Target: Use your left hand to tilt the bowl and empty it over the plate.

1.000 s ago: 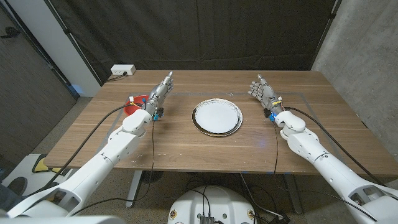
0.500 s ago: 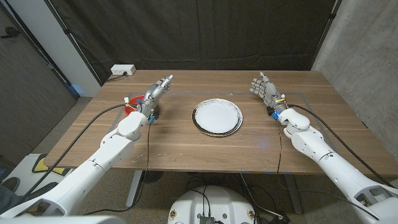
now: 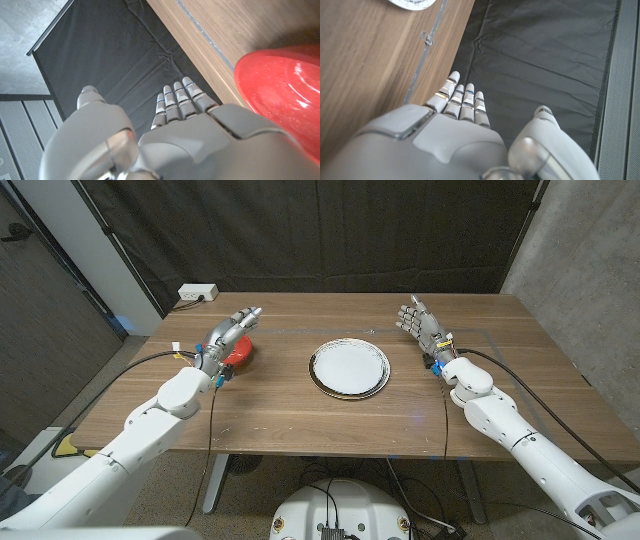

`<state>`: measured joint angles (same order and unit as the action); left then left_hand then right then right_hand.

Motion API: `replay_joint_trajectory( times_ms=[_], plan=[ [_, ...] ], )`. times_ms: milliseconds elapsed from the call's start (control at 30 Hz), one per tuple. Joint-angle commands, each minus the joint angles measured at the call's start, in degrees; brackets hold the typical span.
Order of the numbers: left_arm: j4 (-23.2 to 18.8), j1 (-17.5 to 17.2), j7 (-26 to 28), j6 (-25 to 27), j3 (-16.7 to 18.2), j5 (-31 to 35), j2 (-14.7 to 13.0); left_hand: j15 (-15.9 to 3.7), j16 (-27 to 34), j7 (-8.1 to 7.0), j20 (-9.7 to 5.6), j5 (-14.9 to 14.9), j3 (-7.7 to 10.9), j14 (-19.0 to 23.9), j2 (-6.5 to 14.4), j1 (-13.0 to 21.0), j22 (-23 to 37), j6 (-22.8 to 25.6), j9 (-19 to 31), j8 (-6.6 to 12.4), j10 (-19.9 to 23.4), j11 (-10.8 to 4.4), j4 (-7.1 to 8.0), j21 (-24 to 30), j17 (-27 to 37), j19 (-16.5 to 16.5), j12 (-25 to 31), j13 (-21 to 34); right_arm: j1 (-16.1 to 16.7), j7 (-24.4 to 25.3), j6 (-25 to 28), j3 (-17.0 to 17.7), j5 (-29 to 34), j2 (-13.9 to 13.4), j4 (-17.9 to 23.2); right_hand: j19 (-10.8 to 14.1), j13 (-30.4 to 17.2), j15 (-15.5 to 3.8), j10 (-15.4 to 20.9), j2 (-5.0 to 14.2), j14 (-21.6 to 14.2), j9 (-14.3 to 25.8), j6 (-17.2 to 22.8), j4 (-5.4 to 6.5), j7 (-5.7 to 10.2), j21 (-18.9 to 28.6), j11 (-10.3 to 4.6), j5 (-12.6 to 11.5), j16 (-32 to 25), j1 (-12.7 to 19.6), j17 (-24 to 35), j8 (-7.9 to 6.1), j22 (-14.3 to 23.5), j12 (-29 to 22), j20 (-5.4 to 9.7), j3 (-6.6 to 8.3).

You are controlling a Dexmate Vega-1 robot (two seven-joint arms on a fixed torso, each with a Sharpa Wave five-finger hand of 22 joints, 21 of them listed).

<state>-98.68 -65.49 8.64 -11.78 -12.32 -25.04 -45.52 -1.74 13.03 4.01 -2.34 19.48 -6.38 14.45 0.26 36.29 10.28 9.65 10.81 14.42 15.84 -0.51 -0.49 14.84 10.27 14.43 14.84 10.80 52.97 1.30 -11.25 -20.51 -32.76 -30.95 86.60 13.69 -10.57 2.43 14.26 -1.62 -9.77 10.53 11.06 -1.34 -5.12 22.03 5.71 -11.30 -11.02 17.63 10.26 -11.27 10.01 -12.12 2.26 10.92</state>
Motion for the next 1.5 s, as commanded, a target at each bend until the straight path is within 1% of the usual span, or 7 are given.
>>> replay_joint_trajectory(
  times_ms=[33, 300, 533, 1000, 1167, 1367, 1500],
  plan=[
    [-4.6, -10.0, 4.9, -1.2, 6.6, 2.9, -5.3, -0.05, 0.1, -0.12, 0.21, -0.1, 0.08, 0.9, 0.1, 0.7, 0.3, 0.7, 0.1, 0.2, 0.9, -0.25, -0.44, 0.2, 0.3, 0.6, 0.2, 0.3, 1.7, 2.3, -0.4, -1.2, 1.4, 1.0, 2.4, 0.3, -0.2, 0.09, 0.6, 0.18, -0.6, 0.3, 0.5, -0.24, -0.03, -0.2, 0.18, 0.0, -0.3, 0.3, 0.3, -0.41, 0.1, -0.6, 1.16, 0.0],
    [-1.5, -10.8, 12.5, -4.9, 6.4, 12.5, -3.0, -1.59, 0.2, -1.52, -0.4, -0.2, 0.15, 3.3, -0.2, 3.4, 0.3, 3.2, 0.1, 0.45, 3.0, -2.19, -1.8, 0.4, 0.3, 2.3, 0.2, 0.3, 2.5, 4.0, 0.7, -2.0, 1.9, 1.4, 3.9, 1.3, -0.2, -0.23, 1.6, 0.23, -1.4, 0.3, 0.9, -0.37, 0.11, -0.2, 0.0, 0.0, -0.4, 0.4, 0.3, -0.46, 0.1, -0.9, 1.08, -0.06],
    [-3.3, -13.8, 20.1, -1.4, 8.3, 20.4, -3.1, -2.35, 0.2, -2.23, -0.74, -0.1, 0.17, 4.6, -0.5, 5.1, 0.3, 4.9, 0.1, 0.68, 4.5, -2.73, -2.65, 0.6, 0.3, 3.6, 0.2, 0.3, 3.8, 6.0, 1.7, -2.6, 2.6, 1.7, 5.6, 1.4, -0.2, -0.34, 1.6, 0.29, -1.5, 0.3, 1.1, -0.39, 0.16, -0.4, 0.02, 0.0, -0.4, 0.4, 0.3, -0.48, 0.1, -0.9, 1.09, -0.09],
    [-10.3, -20.4, 27.0, 11.4, 12.9, 30.9, -5.6, -2.81, 0.3, -2.81, -0.72, 0.0, 0.3, 6.4, -0.4, 6.8, 0.4, 6.6, 0.2, 0.8, 6.0, -3.73, -3.38, 0.7, 0.3, 4.8, 0.1, 0.3, 4.4, 8.0, 3.4, -3.5, 3.5, 2.1, 7.8, 1.4, -0.2, -0.2, 1.6, 0.42, -1.5, 0.3, 1.3, -0.43, 0.23, -0.7, 0.08, 0.0, -0.3, 0.4, 0.3, -0.47, 0.2, -0.8, 1.05, -0.12],
    [-13.3, -21.9, 29.2, 19.6, 12.9, 37.8, -7.1, -3.02, 0.2, -3.04, -0.61, 0.2, 0.7, 6.9, 0.0, 8.1, 0.4, 7.0, 0.2, 0.77, 6.5, -4.18, -3.96, 0.7, 0.3, 5.2, 0.0, 0.3, 4.3, 8.2, 3.6, -4.0, 3.6, 2.6, 7.7, 1.5, -0.2, -0.14, 1.7, 0.45, -1.6, 0.4, 1.3, -0.43, 0.23, -0.8, 0.11, 0.1, -0.3, 0.4, 0.3, -0.46, 0.2, -0.8, 0.95, -0.15],
    [-14.8, -22.5, 29.7, 24.8, 12.9, 41.8, -8.1, -3.45, -0.1, -3.58, -0.79, 0.4, 1.48, 7.2, 0.4, 10.9, 0.4, 7.2, 0.2, 0.52, 6.9, -4.75, -5.23, 0.4, 0.3, 4.9, -0.3, 0.3, 4.0, 8.5, 4.2, -4.4, 3.9, 2.9, 7.9, 1.5, -0.2, -0.14, 1.7, 0.51, -1.6, 0.4, 1.4, -0.43, 0.25, -0.9, 0.12, 0.1, -0.2, 0.4, 0.3, -0.42, 0.2, -0.8, 0.95, -0.18],
    [-16.1, -22.5, 29.0, 29.2, 12.4, 44.4, -9.2, -4.35, -0.1, -4.94, -1.58, 0.9, 1.8, 9.0, 0.0, 14.0, 0.3, 10.2, 0.2, 0.98, 9.9, -6.37, -6.68, 0.4, 0.2, 6.1, 0.0, 0.3, 3.9, 8.5, 4.5, -4.5, 3.9, 2.9, 8.1, 1.5, -0.2, -0.11, 1.7, 0.54, -1.5, 0.4, 1.4, -0.45, 0.23, -1.0, 0.16, 0.1, -0.2, 0.4, 0.3, -0.4, 0.2, -0.7, 0.9, -0.2]
  ],
)
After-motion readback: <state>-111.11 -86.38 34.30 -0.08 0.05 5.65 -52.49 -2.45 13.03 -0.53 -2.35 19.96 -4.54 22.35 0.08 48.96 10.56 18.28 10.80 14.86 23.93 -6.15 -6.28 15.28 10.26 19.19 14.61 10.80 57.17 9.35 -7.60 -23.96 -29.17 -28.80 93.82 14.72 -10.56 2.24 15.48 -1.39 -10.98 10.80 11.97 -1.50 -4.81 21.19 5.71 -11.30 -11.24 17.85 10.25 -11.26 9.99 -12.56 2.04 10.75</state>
